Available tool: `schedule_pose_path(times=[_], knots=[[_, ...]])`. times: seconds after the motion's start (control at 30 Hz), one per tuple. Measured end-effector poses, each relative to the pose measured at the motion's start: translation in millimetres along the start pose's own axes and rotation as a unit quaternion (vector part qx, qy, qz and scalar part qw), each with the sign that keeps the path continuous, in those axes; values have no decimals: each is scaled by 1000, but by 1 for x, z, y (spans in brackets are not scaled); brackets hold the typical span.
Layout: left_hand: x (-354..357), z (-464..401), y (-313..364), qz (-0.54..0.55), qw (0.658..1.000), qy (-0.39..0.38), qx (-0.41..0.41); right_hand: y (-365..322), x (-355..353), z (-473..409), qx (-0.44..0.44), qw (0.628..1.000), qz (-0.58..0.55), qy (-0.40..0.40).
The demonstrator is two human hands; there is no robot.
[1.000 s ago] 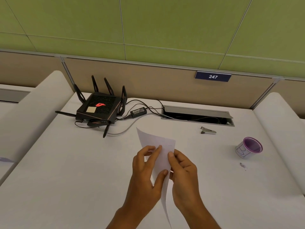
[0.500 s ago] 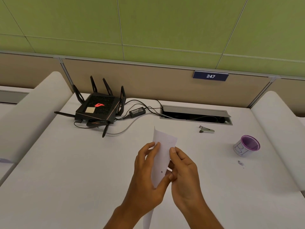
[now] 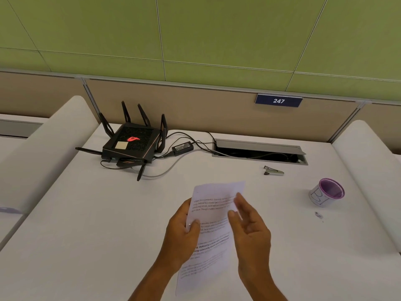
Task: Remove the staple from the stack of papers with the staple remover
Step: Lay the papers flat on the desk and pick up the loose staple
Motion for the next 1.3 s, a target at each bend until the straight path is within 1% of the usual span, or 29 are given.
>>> schedule_pose_path(times=[0.07, 0.13, 0.27, 0.37, 0.53, 0.63, 0.7, 0.77, 0.93, 1.03, 1.1, 1.3], knots=[[-3, 0, 0, 18, 1000, -2, -12, 17, -15, -8, 20, 999, 34, 33], [-7, -1, 0, 42, 999, -6, -25, 32, -26, -17, 36, 997, 69, 31], [-10, -9, -1, 78, 996, -23, -44, 60, -30, -26, 66, 993, 83, -52], [-12, -16, 0, 103, 993, -36, -54, 73, -30, -27, 96, 987, 89, -93], [-17, -29, -1, 139, 986, -55, -74, 86, -24, -30, 131, 982, 63, -117], [-19, -36, -1, 154, 983, -64, -80, 93, -18, -37, 153, 976, 35, -149], [-20, -40, -1, 155, 982, -71, -83, 95, -12, -42, 153, 972, 36, -176], [-22, -44, 0, 158, 981, -73, -82, 98, -10, -48, 143, 972, 35, -186], [-28, -61, -2, 193, 976, -52, -85, 105, -9, -64, 156, 976, 7, -150], [-30, -76, -15, 211, 972, -42, -100, 108, -4, -72, 173, 976, -12, -134], [-32, -85, -31, 188, 975, -39, -116, 113, 0, -79, 187, 975, -18, -115], [-38, -104, -98, 62, 983, -38, -169, 130, 15, -108, 210, 976, 3, -56]])
Point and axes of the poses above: each hand's wrist, its own z-axis away from the middle knuckle, its own x-axis out of the palm, y = z × x, the point moved 6 cm from there along -z, towards the middle knuckle, and after that the axes turned 8 degrees about z, right-handed, at the moved point
